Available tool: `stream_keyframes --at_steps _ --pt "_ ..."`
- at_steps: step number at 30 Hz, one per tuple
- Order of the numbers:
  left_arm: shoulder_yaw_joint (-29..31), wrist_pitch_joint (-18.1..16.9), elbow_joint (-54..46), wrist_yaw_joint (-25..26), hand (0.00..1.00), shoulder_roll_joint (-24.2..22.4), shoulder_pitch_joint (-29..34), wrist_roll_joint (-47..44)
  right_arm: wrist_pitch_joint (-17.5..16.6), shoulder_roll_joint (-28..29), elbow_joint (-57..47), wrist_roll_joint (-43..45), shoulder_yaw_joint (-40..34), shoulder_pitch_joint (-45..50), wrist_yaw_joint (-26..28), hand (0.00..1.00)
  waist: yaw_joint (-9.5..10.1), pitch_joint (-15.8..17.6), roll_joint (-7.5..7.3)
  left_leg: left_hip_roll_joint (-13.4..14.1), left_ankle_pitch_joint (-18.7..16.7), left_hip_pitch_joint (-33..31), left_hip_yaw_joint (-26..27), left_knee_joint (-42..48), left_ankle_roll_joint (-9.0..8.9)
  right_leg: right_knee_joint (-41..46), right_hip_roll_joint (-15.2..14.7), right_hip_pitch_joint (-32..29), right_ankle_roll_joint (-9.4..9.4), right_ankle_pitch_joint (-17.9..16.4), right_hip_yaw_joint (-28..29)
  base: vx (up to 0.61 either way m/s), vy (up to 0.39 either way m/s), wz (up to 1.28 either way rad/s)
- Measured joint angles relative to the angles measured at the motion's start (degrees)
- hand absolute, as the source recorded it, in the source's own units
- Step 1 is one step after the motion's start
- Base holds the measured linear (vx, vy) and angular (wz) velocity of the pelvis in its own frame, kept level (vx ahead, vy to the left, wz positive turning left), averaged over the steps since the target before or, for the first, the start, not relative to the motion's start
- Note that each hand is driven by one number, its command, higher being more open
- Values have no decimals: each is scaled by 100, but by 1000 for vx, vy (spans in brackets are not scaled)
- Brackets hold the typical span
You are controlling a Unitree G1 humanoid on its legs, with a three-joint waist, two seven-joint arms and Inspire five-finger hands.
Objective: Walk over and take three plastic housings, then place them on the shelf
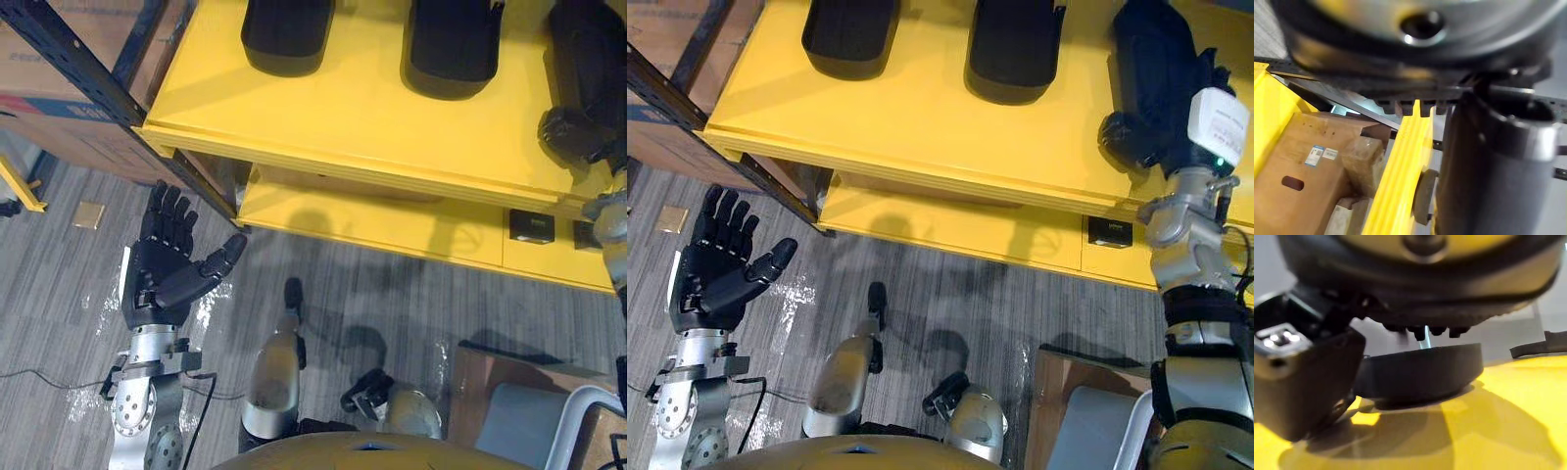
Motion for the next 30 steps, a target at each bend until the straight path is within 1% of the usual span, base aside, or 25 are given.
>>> stream_keyframes --at_steps 3,4,7,8,10,13,15,16,20,21,22,24,25,27,28,30 --pt "-7 36 -4 -3 100 -13 7 1 72 150 -3 1 -134 125 -1 100 -9 -95 5 -45 -33 139 27 -18 39 -190 14 202 86 59 -16 52 -22 -1" --pt "-21 40 -4 -5 100 -28 17 1 94 152 -2 0 -137 169 -1 100 -8 -191 8 -59 -27 144 33 -29 28 -266 24 225 108 89 -19 64 -26 2" --pt "-31 89 -4 -11 100 -83 15 1 120 176 -47 -24 -151 168 -1 100 -16 -232 19 -110 -39 347 105 -35 41 -519 56 507 171 203 -39 67 -24 -3" --pt "-43 143 -4 -11 100 -100 20 1 120 203 -64 -26 -152 168 -1 100 -25 -328 21 -111 -55 357 137 -35 58 -656 100 561 186 263 -54 53 -17 -2" --pt "-68 149 -7 -13 100 -100 14 15 114 209 -127 -28 -152 169 -1 100 -45 -374 22 -107 -57 394 160 -36 59 -818 154 662 202 336 -90 33 -19 2" --pt "-124 188 -7 -12 100 -125 20 134 16 286 -177 -35 -156 169 -1 100 -112 -414 17 -115 -58 513 174 -39 60 -1011 216 875 220 418 -153 -14 -8 4" --pt "-146 255 -7 -12 100 -153 28 203 5 418 -332 -35 -205 194 -6 100 -149 -529 34 -95 -86 519 179 -41 50 -1100 266 907 226 459 -169 -53 9 0" --pt "-211 270 -7 -11 100 -161 53 215 -48 457 -460 -38 -206 249 -21 100 -158 -618 44 -92 -107 522 197 -43 37 -1117 270 913 227 474 -164 -39 13 -4" --pt "-341 295 -7 -9 100 -244 160 220 -275 479 -1092 -37 -206 460 -52 100 -181 -800 65 -93 -178 631 303 -51 49 -1340 310 1010 248 613 -107 -45 26 -11" --pt "-340 300 -7 1 100 -253 175 219 -329 479 -1196 -34 -215 468 -47 100 -195 -811 71 -87 -182 644 325 -52 48 -1381 322 1019 247 639 -87 -53 31 -15" --pt "-340 318 -7 13 100 -257 184 220 -461 479 -1424 -34 -270 535 -34 100 -197 -815 76 -83 -189 677 362 -56 49 -1422 331 1045 253 668 -35 -45 26 -15" --pt "-341 385 -5 40 100 -260 190 220 -640 480 -1745 -28 -329 712 54 100 -219 -844 67 -88 -214 737 400 -69 52 -1507 339 1112 260 720 -9 -47 22 -10" --pt "-343 399 -5 51 100 -263 209 220 -747 487 -1952 -21 -350 878 135 100 -241 -917 59 -93 -232 733 424 -70 61 -1557 342 1112 267 753 -8 -40 16 -6" --pt "-334 397 -5 65 100 -263 216 221 -910 616 -2271 -22 -538 1168 324 100 -312 -975 43 -94 -241 737 446 -70 67 -1624 344 1131 280 795 -1 -35 15 -5" --pt "-336 397 -5 94 100 -264 212 221 -999 773 -2446 -14 -703 1406 396 100 -343 -1016 20 -93 -243 737 472 -70 71 -1657 340 1129 285 820 14 -35 16 -8" --pt "-335 396 -5 109 100 -265 206 221 -1021 949 -2649 24 -954 1819 527 100 -389 -1064 -2 -92 -256 740 506 -71 71 -1706 340 1129 297 859 40 -38 20 -7"
